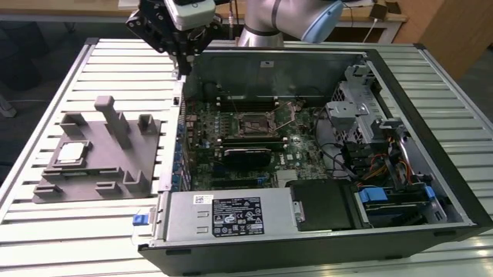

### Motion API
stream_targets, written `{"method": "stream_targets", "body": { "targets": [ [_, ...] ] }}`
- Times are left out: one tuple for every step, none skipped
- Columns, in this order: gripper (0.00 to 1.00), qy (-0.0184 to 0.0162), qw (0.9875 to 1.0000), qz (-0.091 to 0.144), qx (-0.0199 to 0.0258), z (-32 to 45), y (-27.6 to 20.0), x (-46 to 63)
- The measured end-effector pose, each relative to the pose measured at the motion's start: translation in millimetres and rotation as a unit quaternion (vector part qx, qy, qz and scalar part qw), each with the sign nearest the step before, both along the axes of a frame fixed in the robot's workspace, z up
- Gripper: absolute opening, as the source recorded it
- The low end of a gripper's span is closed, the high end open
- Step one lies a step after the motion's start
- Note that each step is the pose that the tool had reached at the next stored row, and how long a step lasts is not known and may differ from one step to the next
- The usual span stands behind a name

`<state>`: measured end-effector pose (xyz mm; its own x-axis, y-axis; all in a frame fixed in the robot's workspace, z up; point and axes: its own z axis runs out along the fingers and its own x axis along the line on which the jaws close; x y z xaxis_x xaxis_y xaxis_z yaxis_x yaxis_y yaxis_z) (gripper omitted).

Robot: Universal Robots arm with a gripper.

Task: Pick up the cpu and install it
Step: 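Reach for the cpu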

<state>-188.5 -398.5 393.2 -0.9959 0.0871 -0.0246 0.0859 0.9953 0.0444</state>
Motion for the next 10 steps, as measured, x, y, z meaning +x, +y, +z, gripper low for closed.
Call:
{"method": "stream_targets", "body": {
  "targets": [
    [0.11, 0.0, 1.0, 0.0, 0.0, 0.0, 0.0, -2.3],
    [0.11, -0.0001, 1.0, 0.0, 0.0, -0.1, 0.0, -4.5],
    [0.11, 0.0, 1.0, -0.001, 0.0, 0.0, 0.0, -6.7],
    [0.11, -0.0001, 1.0, -0.001, 0.0, 0.0, 0.1, -8.9],
    [0.11, -0.0001, 1.0, -0.001, 0.0, 0.0, 0.1, -11.0],
    [0.11, -0.0001, 1.0, -0.001, 0.0, -0.1, 0.1, -13.0],
    [0.11, -0.0001, 1.0, -0.002, 0.0, -0.1, 0.2, -15.1],
    [0.11, 0.0, 1.0, -0.002, 0.0, 0.0, 0.2, -17.4],
    [0.11, 0.0, 1.0, -0.002, 0.0, 0.0, 0.2, -19.4],
    [0.11, -0.0001, 1.0, -0.002, 0.0, -0.1, 0.2, -21.2]
  ]
}}
